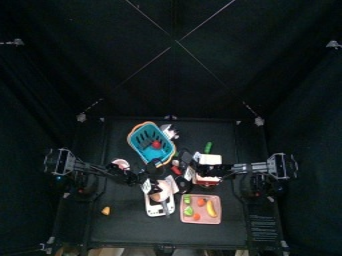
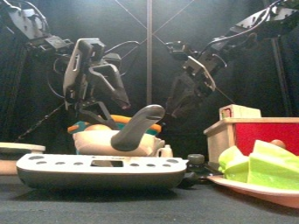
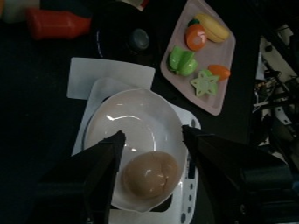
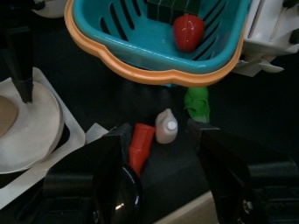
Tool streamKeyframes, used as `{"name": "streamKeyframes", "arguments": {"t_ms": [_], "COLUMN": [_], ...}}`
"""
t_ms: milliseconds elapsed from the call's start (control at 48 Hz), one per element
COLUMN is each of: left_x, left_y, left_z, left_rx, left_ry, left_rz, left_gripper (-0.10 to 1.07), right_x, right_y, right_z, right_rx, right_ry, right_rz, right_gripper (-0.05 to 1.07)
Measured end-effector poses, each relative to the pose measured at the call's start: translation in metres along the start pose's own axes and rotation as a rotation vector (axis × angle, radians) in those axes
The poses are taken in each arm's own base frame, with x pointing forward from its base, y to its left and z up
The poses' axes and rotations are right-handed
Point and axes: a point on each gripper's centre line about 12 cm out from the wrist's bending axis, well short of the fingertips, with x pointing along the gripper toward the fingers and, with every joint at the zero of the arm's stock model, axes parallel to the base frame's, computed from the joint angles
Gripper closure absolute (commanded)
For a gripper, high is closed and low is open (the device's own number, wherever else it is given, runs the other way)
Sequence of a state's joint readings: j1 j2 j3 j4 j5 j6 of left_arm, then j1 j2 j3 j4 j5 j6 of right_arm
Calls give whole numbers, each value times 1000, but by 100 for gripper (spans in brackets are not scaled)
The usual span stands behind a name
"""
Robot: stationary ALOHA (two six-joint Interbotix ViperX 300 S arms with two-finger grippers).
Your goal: Move pot lid to left of stove
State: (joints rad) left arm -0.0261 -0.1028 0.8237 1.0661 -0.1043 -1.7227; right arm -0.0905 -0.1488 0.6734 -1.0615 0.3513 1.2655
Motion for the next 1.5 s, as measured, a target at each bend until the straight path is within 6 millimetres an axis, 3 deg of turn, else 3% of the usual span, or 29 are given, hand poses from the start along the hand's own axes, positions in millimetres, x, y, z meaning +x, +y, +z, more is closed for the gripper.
{"name": "streamKeyframes", "arguments": {"t_ms": [271, 438, 729, 917, 1208, 1292, 1500], "left_x": [-21, -46, -100, -130, -141, -140, -139], "left_y": [0, 20, 54, 62, 62, 64, 69], "left_z": [12, 17, 25, 34, 32, 29, 23], "left_rx": [37, 63, 58, 72, 408, 438, 422], "left_ry": [-58, -118, -273, -379, -387, -376, -362], "left_rz": [-4, 70, 186, 212, 268, 280, 285], "left_gripper": [7, 7, 7, 7, 7, 7, 7], "right_x": [0, -2, -5, -4, -4, -4, -15], "right_y": [1, 8, 31, 41, 57, 60, 58], "right_z": [0, -3, -34, -44, -46, -50, -35], "right_rx": [1, -7, 67, 150, 191, 227, 293], "right_ry": [1, 6, 110, 164, 200, 240, 343], "right_rz": [3, 20, 72, 89, 105, 76, -74], "right_gripper": [14, 14, 14, 14, 14, 14, 14]}}
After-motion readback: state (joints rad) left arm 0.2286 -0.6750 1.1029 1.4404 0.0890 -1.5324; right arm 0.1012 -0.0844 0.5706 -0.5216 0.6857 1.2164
